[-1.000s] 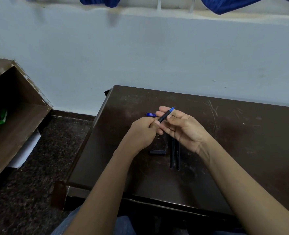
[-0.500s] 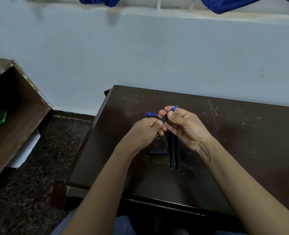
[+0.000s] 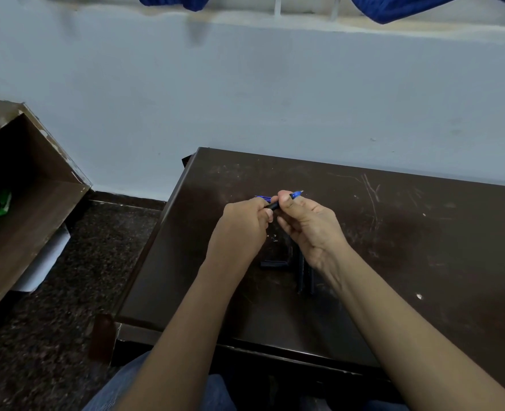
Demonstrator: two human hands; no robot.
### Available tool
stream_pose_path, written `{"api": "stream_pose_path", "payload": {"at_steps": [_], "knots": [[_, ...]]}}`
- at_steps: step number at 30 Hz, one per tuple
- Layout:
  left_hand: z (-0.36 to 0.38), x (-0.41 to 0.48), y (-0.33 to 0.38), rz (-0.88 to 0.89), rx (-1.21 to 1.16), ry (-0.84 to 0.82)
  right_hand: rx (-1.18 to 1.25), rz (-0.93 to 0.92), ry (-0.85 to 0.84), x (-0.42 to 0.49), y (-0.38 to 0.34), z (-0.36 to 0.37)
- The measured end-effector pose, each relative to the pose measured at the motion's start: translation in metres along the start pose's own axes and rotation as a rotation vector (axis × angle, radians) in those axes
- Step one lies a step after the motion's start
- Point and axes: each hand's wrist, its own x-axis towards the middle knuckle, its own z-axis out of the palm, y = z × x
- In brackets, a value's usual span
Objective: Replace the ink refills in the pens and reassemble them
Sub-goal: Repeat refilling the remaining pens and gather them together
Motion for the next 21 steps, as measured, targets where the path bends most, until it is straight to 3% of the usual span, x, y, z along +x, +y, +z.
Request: {"api": "stream_pose_path", "payload": {"at_steps": [2, 7, 9, 14, 21], "knots": [[-0.001, -0.002, -0.003, -0.014, -0.048, 0.033, -0.28, -0.025, -0.071, 0.003, 0.002, -0.005], [-0.003, -0.003, -0.009, -0.102, 0.003, 0.024, -1.664, -0.226, -0.202, 0.008, 0.026, -0.018], [-0.003, -0.003, -0.008, -0.095, 0.005, 0.034, -1.885, -0.275, -0.29, 0.006, 0.035, -0.019], [-0.003, -0.004, -0.008, -0.092, -0.004, 0.025, -1.837, -0.32, -0.282, 0.007, 0.047, -0.026], [-0.007, -0.004, -0.008, -0.111, -0.016, 0.016, -1.213, -0.47, 0.07, 0.014, 0.0, -0.033]]}}
